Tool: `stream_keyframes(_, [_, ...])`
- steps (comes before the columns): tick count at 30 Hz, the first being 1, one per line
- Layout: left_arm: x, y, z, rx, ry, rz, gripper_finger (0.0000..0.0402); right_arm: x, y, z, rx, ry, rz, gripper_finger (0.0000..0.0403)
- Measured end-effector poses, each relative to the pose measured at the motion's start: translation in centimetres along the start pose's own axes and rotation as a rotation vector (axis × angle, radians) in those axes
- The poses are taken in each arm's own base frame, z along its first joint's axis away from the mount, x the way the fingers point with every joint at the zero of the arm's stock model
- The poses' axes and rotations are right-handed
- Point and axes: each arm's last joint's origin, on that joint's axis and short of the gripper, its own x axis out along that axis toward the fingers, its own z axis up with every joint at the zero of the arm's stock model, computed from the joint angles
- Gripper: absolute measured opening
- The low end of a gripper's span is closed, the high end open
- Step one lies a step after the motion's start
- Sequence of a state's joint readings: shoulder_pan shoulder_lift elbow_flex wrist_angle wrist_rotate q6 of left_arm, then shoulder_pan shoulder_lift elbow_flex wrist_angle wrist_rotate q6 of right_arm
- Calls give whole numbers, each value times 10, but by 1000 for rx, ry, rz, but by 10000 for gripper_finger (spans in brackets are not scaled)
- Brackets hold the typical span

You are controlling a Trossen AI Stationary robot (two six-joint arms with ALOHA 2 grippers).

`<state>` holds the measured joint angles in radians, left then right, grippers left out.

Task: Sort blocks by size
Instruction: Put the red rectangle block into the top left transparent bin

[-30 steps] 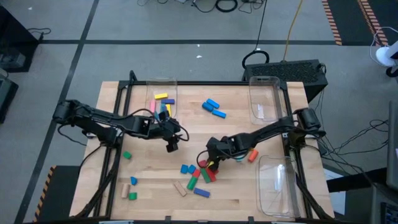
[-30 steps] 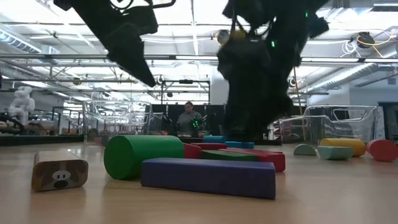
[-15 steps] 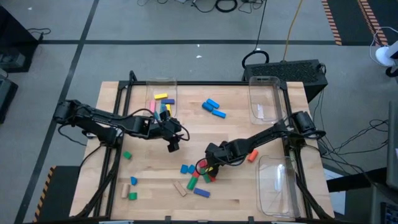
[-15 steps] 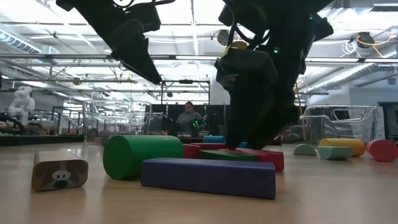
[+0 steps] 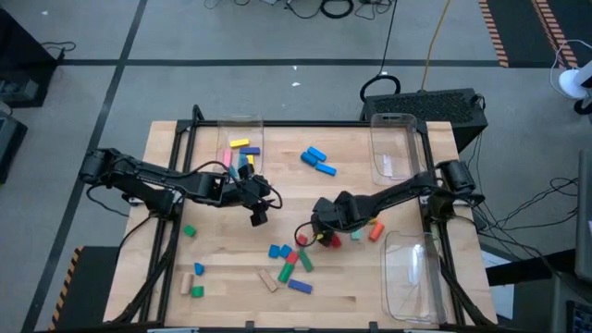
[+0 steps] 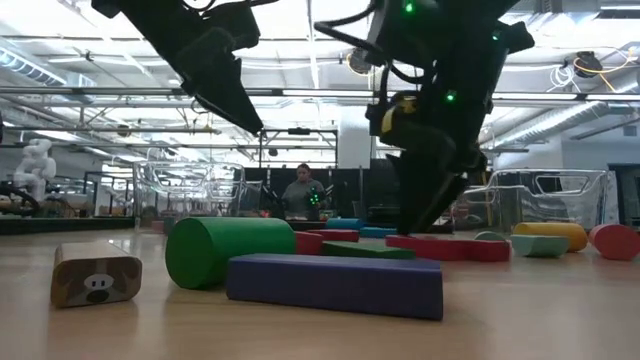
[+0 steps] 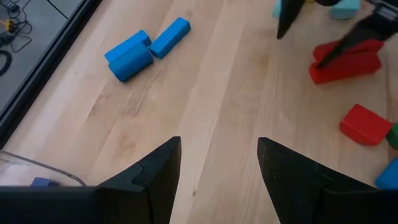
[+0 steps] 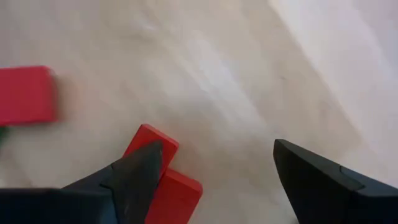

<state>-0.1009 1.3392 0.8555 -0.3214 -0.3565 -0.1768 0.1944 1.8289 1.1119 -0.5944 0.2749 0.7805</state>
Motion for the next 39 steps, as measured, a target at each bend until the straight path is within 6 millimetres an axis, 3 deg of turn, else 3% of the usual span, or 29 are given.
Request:
stream_keyframes(10, [0, 0, 0, 0, 0, 0, 214, -9, 18, -6, 47, 25, 168, 299])
stream_keyframes(23, [0, 0, 1, -3, -8, -2, 214, 10, 19, -8, 49, 20, 100, 292])
stream_keyframes(28, [0, 0, 1, -2, -7, -1, 214, 20, 21, -11, 36, 47, 81, 236])
stream_keyframes(36, [0, 0, 0, 2, 4, 1, 214, 16, 21, -10, -23, 33, 91, 80])
stream_keyframes(39, [0, 0, 0, 0, 2, 1, 214, 15, 21, -9, -57, 14, 99, 76])
